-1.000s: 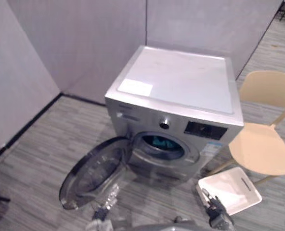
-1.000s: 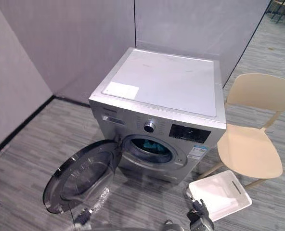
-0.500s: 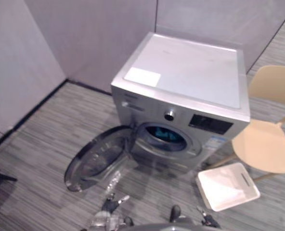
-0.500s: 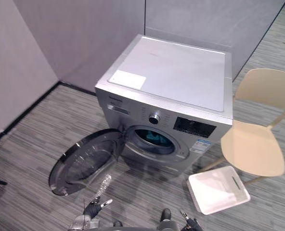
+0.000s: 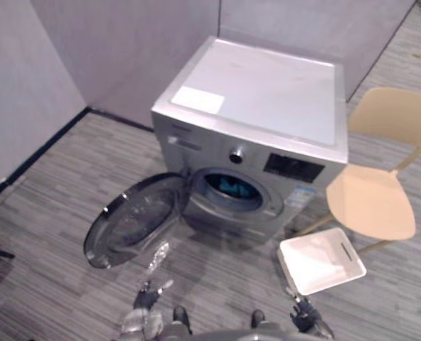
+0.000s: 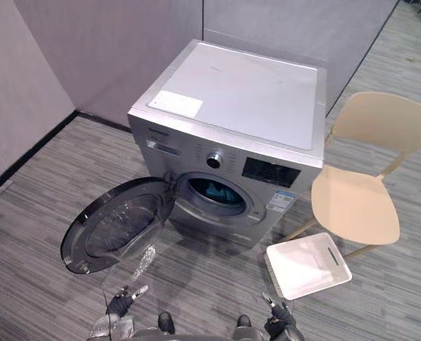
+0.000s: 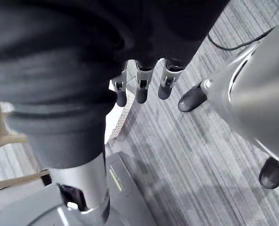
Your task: Pick up the laundry basket with both hands and put the clothes into the washing machine.
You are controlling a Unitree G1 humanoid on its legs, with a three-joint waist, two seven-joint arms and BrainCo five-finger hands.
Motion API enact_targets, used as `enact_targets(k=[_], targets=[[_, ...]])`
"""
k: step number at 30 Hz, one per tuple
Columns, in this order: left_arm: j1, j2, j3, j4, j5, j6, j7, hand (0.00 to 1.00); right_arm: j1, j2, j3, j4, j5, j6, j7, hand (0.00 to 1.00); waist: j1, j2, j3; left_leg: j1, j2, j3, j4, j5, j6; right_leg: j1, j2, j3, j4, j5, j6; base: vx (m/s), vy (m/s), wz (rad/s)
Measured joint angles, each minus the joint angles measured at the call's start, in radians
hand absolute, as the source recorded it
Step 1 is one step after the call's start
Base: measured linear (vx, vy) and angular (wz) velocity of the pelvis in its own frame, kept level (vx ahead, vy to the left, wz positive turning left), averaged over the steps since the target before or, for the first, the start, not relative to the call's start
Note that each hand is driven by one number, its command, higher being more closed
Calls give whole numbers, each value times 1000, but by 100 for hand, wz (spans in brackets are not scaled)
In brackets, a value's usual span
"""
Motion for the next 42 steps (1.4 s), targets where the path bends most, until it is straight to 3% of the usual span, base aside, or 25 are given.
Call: enact_targets(k=[1, 3, 5, 8, 12, 15, 20, 22, 26, 28, 30, 34, 37, 42], targets=[[12, -23, 5, -81, -31, -4, 15, 0, 17, -13, 0, 0, -5, 0, -1, 0, 2, 17, -5, 14, 13, -19, -31, 28, -9, 6, 20, -12, 6, -4, -12, -163, -213, 42], [51, -51, 6, -256, -67, -19, 31, 0, 39, -28, -3, 0, -6, 0, -3, 0, 3, 28, -4, 36, 31, -53, -71, 62, -27, 26, 37, -48, 5, -11, -27, -153, -174, 46], [104, -67, 18, -467, -61, -32, 36, 0, 52, -37, -12, -2, -6, -5, -5, 0, 10, 35, -14, 45, 49, -83, -100, 85, -38, 34, 63, -71, 6, -25, -39, -139, -115, 29], [119, -77, 121, -594, 17, -40, 71, 0, 61, -43, -24, -2, -5, -9, -6, 0, 19, 49, -19, 44, 54, -117, -115, 84, -38, 37, 81, -84, 5, -25, -39, -83, -52, 14], [114, -44, 238, -634, 118, -37, 111, 0, 83, -43, -42, -3, -5, -9, -3, 0, 21, 59, -18, 44, 46, -127, -133, 91, -29, 38, 78, -91, 6, -25, -39, -4, 1, 10], [87, 29, 308, -634, 176, -15, 139, 0, 95, -41, -46, -5, -5, -7, 5, 0, 21, 68, -17, 44, 39, -121, -134, 94, -24, 43, 68, -91, 8, -27, -38, 56, 28, 2], [-47, 150, 321, -630, 204, 5, 147, 0, 104, -40, -39, -87, -5, -4, 27, 0, 21, 73, -14, -24, 27, -87, -138, 105, -17, -59, 48, -73, 56, -36, -28, 49, 26, -14], [-136, 201, 328, -617, 214, 10, 147, 0, 84, -39, -36, -91, -7, -2, 39, 0, 24, 60, 5, -69, 28, -65, -126, 110, -14, -109, 47, -54, 59, -21, -34, 68, 18, -35], [-370, 339, 356, -553, 190, 28, 145, 0, 76, -10, -28, -151, -9, -2, 46, 0, 24, 8, 43, -182, 45, -35, -78, 99, -11, -187, 50, -34, 5, 34, -37, 40, 9, -26], [-439, 368, 356, -539, 175, 38, 144, 0, 74, -2, -25, -165, -6, -2, 46, 0, 24, -6, 51, -213, 49, -31, -58, 92, -11, -197, 51, -27, -19, 51, -35, 18, 21, -14], [-525, 400, 352, -519, 170, 45, 144, 0, 74, 2, 14, -198, 10, -2, 47, 0, 28, -19, 63, -259, 68, -30, -1, 62, -11, -204, 64, -20, -61, 100, -35, -8, 19, -20], [-728, 501, 349, -322, 108, 67, 134, 0, 70, 15, 96, -290, 48, -3, 69, 0, 60, -29, 71, -351, 140, -7, 85, 17, -7, -253, 120, 23, -131, 236, -27, -69, -5, -47], [-830, 537, 330, -226, 86, 69, 109, 0, 69, 28, 132, -319, 73, -2, 83, 0, 74, -47, 79, -374, 187, 3, 87, 16, -7, -271, 162, 45, -176, 340, -18, -79, 26, -42], [-849, 514, 305, -64, 89, 87, 71, 0, 74, 26, 162, -316, 109, -3, 88, 0, 74, -67, 80, -386, 201, -16, 99, 20, -14, -273, 176, 56, -176, 342, -21, 8, 58, 1]])
